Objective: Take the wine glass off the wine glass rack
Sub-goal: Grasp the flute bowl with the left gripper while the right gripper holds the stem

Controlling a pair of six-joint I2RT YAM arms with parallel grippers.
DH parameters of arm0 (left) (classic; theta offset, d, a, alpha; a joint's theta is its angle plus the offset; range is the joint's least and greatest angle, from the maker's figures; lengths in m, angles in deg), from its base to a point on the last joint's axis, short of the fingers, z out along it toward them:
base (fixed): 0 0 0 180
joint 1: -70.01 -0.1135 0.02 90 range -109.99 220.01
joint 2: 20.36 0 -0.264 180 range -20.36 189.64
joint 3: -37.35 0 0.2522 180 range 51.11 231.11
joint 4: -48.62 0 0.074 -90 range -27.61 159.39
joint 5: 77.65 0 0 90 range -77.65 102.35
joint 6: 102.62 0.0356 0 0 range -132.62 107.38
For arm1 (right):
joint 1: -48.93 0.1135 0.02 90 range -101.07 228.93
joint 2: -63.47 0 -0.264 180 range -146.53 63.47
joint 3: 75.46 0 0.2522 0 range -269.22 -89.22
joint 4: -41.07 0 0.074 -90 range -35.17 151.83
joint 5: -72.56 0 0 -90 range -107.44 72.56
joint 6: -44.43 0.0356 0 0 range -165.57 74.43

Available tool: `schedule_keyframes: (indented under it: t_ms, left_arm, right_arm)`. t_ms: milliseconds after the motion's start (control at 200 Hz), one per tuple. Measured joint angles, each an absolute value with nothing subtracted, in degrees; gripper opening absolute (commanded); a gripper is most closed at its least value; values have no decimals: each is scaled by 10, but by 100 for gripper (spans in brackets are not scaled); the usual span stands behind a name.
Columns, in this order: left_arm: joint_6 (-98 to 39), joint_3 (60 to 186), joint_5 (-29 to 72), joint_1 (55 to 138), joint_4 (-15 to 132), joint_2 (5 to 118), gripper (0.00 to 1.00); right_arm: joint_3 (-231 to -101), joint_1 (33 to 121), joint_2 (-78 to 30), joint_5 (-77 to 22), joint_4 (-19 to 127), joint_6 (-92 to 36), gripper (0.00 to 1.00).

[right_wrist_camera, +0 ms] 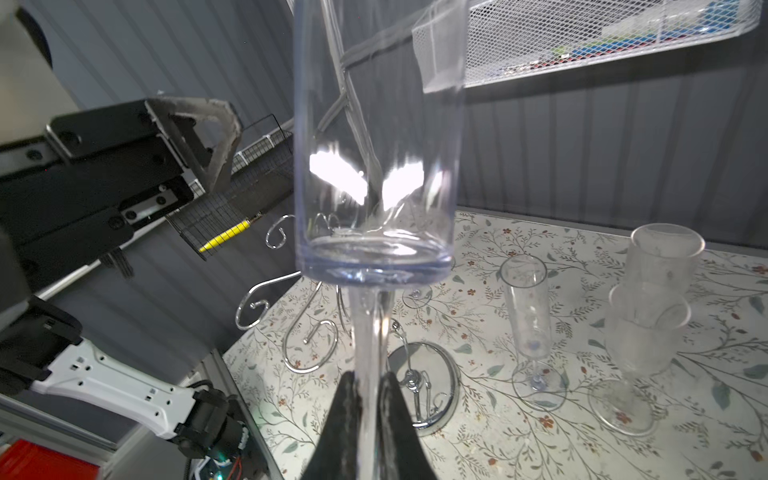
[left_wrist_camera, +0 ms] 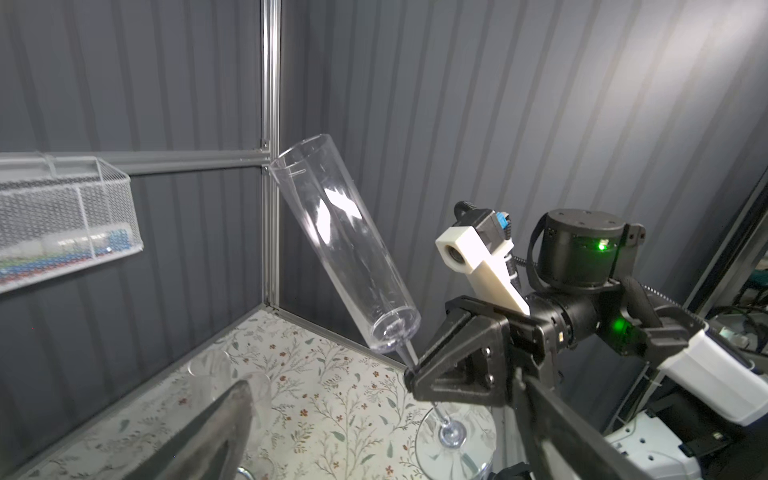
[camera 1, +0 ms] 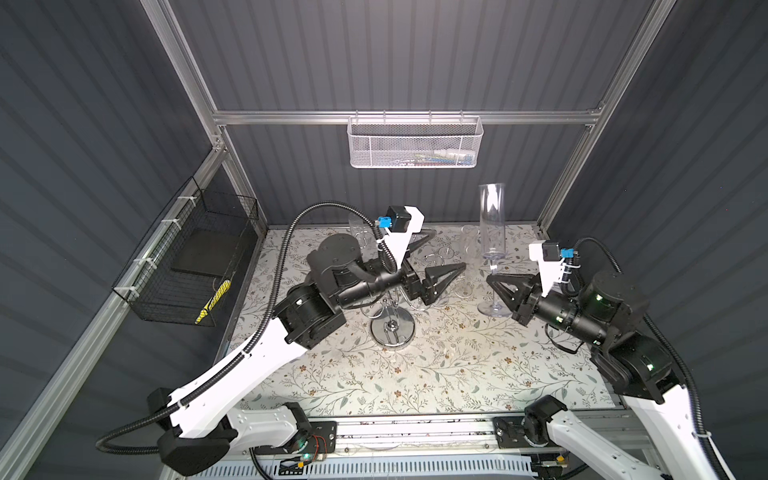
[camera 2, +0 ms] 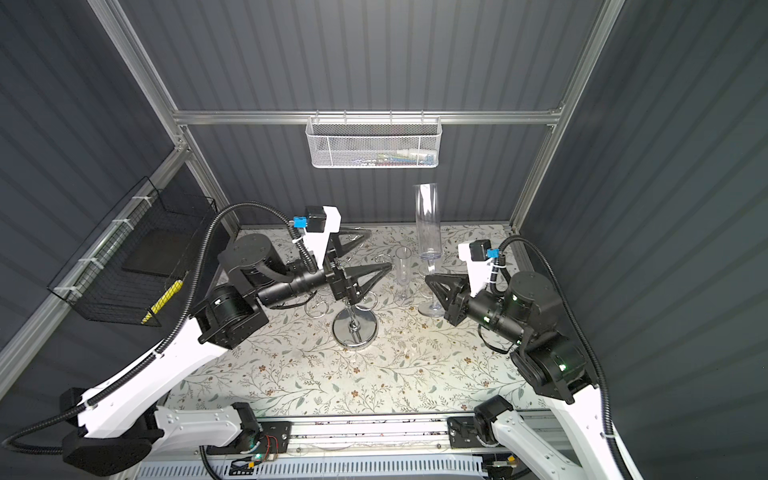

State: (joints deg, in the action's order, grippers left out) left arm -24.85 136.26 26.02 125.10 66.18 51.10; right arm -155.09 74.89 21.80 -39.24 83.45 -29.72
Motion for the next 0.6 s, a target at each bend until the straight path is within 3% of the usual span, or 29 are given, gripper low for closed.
schedule_keyframes:
  t_ms: [300, 600]
  left_arm:
    - [-372, 1366, 306, 1240, 614, 570, 100]
    - [-478, 1343, 341, 1220, 489, 574, 86]
  right_arm:
    - [-1526, 857, 233, -300, 835, -383, 0]
    - [-1514, 897, 226, -252, 826, -408, 0]
